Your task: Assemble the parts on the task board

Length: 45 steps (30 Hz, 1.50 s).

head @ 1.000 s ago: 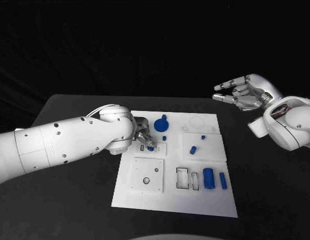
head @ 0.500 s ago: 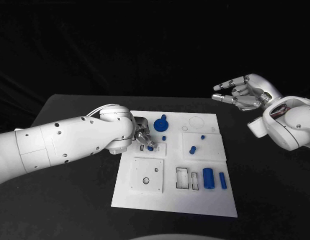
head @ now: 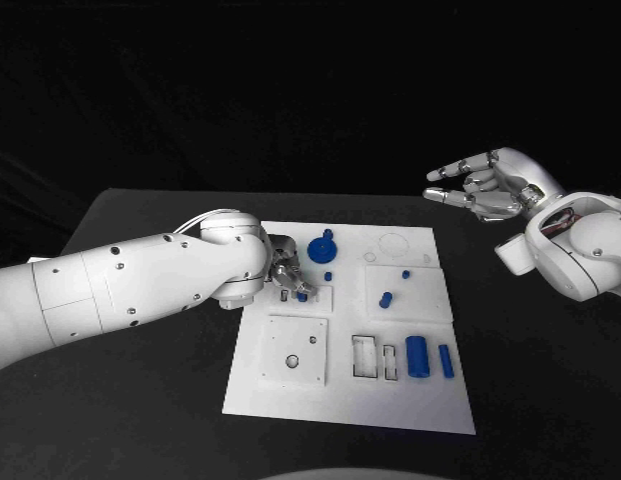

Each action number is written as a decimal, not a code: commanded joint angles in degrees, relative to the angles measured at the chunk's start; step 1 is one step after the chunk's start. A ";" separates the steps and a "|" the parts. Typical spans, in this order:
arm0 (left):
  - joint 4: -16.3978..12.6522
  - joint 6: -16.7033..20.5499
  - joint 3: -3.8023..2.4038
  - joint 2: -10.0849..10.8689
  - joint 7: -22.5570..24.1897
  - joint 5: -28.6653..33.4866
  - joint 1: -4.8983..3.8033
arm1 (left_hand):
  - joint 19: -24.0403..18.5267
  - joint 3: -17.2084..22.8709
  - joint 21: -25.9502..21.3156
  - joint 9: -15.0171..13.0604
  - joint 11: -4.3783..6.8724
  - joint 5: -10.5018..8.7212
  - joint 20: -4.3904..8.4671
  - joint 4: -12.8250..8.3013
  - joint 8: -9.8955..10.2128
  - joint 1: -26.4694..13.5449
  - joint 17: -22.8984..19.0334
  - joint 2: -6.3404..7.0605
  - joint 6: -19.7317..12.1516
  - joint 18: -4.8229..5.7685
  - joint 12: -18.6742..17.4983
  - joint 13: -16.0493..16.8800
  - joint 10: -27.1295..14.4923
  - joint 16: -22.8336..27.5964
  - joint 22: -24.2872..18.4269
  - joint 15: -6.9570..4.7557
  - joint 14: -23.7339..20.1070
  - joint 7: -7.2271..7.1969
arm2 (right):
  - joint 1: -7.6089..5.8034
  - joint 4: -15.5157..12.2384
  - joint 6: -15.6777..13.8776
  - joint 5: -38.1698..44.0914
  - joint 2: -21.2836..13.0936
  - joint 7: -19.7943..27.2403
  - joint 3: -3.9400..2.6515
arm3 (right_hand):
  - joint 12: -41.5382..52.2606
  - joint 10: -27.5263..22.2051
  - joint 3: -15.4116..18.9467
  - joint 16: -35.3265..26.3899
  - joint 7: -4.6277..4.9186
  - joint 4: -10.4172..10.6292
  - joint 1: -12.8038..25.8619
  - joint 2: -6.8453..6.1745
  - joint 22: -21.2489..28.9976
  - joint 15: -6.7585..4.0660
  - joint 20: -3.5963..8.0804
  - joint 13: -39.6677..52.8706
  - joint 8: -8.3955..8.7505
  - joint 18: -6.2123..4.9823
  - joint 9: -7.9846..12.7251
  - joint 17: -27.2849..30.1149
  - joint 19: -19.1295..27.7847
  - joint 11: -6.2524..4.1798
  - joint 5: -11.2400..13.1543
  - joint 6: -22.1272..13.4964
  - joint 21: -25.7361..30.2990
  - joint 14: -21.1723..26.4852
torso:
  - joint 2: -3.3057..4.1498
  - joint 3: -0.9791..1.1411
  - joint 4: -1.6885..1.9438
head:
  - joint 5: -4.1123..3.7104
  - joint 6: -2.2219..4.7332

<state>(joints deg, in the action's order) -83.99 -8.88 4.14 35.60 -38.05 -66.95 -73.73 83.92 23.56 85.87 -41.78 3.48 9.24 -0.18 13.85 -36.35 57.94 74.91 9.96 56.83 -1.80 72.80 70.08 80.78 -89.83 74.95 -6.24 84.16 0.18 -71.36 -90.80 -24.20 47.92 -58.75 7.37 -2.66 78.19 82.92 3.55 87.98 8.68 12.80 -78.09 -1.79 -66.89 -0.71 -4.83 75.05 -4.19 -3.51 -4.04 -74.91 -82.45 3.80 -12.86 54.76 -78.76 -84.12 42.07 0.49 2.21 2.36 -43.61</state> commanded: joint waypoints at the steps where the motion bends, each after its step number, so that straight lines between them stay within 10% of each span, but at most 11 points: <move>1: 0.14 -0.85 0.14 -0.11 -0.29 0.33 0.17 | 4.09 -2.11 0.31 -0.20 0.03 0.07 0.51 0.97 -0.21 -0.64 15.09 -0.09 0.23 0.43 0.44 0.18 0.41 -0.17 8.84 -0.40 5.84 0.12 | 0.04 -0.04 0.71 0.35 0.00 0.53 -0.01 | -0.21 -0.41 0.34 -0.35 0.02 0.04 0.70 -0.15 0.08 -0.08 -0.06 6.48 -0.11 -0.93 0.00 -11.46 0.31 -0.08 -0.21 0.42 0.34 -4.96 | -0.01 -0.05 -0.02 | 0.02 0.02; 19: -0.97 1.21 -0.42 0.85 -0.18 0.84 0.19 | 4.17 -10.64 0.39 -0.95 0.23 0.09 0.71 2.78 -0.67 -0.82 15.09 -1.64 0.33 0.47 0.82 0.68 0.70 -0.17 9.11 -0.61 5.84 -0.14 | 0.09 0.24 1.00 0.22 0.00 0.54 0.05 | -0.42 -0.55 0.69 -0.63 0.03 0.23 1.19 -0.06 0.61 -0.08 -0.06 6.32 -0.10 -1.03 0.00 -11.06 0.49 -0.08 -0.29 0.40 0.65 -4.86 | -0.02 -0.08 -0.03 | -0.20 0.09; 27: -2.66 1.24 -2.95 3.30 -0.11 5.04 -0.65 | 3.11 -16.42 -1.68 -0.70 -0.70 -2.40 0.26 2.61 0.74 1.47 15.09 -2.45 -3.05 -0.18 -2.18 -2.59 -1.78 -0.17 6.13 0.05 5.84 0.99 | 0.19 0.87 1.12 0.12 0.22 0.58 0.14 | -0.42 -0.55 0.75 -0.63 0.03 0.26 1.27 -0.05 0.63 -0.08 -0.06 6.31 -0.10 -1.03 0.00 -11.07 0.50 -0.08 -0.29 0.40 0.67 -4.86 | -0.08 -0.04 0.03 | -0.33 0.52; 31: -0.76 -0.28 -3.88 3.93 0.31 10.05 -1.89 | 2.59 -19.17 -2.73 0.67 -1.55 -2.44 -0.41 2.71 2.47 3.17 15.09 -3.15 -4.52 -0.49 -3.19 -3.79 -2.97 -0.17 4.72 0.79 5.84 1.97 | 0.34 1.37 1.21 -0.02 0.47 0.63 0.19 | -0.39 -0.53 0.81 -0.65 0.03 0.31 1.37 -0.01 0.66 -0.08 -0.05 6.34 -0.10 -1.04 0.00 -11.05 0.51 -0.09 -0.30 0.39 0.69 -4.85 | -0.11 0.01 0.09 | -0.49 1.77; 45: 10.17 -5.91 -4.81 1.31 1.19 12.16 -4.90 | 2.48 -22.82 -3.17 3.57 -2.26 -2.27 -1.09 2.80 4.90 4.94 15.09 -4.17 -4.97 -0.61 -3.26 -4.23 -3.35 -0.17 4.30 1.42 5.84 2.79 | 0.57 2.01 1.40 -0.19 0.84 0.67 0.28 | -0.38 -0.52 0.84 -0.66 0.02 0.32 1.41 0.01 0.64 -0.09 -0.05 6.34 -0.09 -1.03 0.00 -11.03 0.50 -0.08 -0.31 0.39 0.68 -4.85 | 0.10 -0.15 0.00 | -0.08 1.50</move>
<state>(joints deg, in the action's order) -74.75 -11.38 -0.63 37.37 -37.83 -55.48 -78.48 84.03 1.10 83.07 -38.34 1.45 6.71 -0.70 16.74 -31.68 62.42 74.93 5.89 52.08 -1.80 69.51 65.89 77.48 -89.83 74.92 -5.21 84.18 2.84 -70.84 -88.84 -23.61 47.74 -58.01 7.49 -2.38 78.04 82.76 4.18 87.54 8.68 13.12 -77.28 -1.58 -66.31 -0.71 -4.83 75.08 -4.19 -3.51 -4.04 -74.93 -82.46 3.64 -12.86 54.76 -78.33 -84.12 42.12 0.36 2.21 2.07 -42.06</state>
